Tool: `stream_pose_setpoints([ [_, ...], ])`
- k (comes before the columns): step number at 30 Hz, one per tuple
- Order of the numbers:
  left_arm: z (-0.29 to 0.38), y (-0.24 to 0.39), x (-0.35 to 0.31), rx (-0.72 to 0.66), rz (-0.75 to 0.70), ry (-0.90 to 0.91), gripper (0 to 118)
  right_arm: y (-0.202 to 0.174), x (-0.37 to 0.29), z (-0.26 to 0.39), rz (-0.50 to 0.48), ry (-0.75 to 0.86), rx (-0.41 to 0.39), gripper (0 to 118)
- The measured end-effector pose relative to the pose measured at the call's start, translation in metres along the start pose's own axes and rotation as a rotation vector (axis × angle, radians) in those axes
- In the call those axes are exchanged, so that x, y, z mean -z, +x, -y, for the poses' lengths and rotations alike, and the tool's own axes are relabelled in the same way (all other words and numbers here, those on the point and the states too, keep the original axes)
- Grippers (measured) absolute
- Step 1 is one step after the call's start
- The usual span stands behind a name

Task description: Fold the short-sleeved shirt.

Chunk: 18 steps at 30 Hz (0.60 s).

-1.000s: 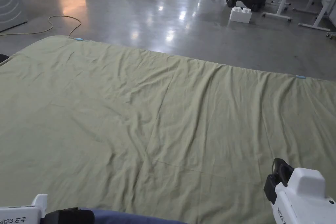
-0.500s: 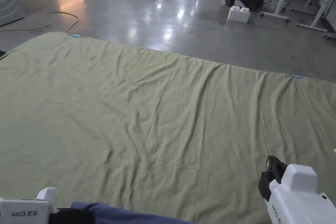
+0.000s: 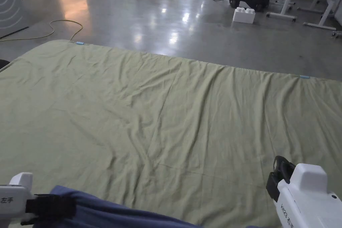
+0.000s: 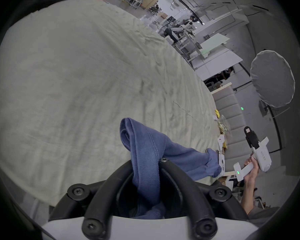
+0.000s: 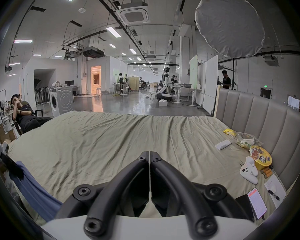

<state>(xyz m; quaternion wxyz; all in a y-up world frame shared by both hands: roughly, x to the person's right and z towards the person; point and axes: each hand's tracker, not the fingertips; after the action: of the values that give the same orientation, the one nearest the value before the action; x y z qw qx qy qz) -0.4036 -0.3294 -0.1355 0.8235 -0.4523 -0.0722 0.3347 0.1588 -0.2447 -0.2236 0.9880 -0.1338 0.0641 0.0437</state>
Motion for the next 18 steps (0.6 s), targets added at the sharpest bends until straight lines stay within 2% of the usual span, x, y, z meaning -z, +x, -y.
stream_pose_setpoints([
  [3, -0.003, -0.003, -0.009, -0.028, -0.061, 0.006, 12, 0.001, 0.001, 0.000, -0.003, 0.001, 0.006, 1],
  [8, -0.006, 0.011, -0.002, -0.017, -0.070, 0.002, 12, 0.004, 0.003, 0.003, -0.009, -0.004, 0.022, 1],
  [14, 0.020, 0.053, 0.021, 0.001, 0.073, 0.011, 12, 0.007, 0.003, 0.008, -0.008, -0.019, 0.035, 1],
  [15, 0.026, 0.081, 0.017, 0.009, 0.086, 0.007, 12, 0.008, 0.003, 0.009, -0.008, -0.022, 0.038, 1],
  [17, 0.037, 0.099, 0.026, 0.007, 0.098, 0.001, 12, 0.009, 0.003, 0.011, -0.006, -0.028, 0.043, 1],
  [18, 0.037, 0.131, 0.035, 0.004, 0.109, -0.001, 12, 0.010, 0.003, 0.013, -0.005, -0.031, 0.045, 1],
])
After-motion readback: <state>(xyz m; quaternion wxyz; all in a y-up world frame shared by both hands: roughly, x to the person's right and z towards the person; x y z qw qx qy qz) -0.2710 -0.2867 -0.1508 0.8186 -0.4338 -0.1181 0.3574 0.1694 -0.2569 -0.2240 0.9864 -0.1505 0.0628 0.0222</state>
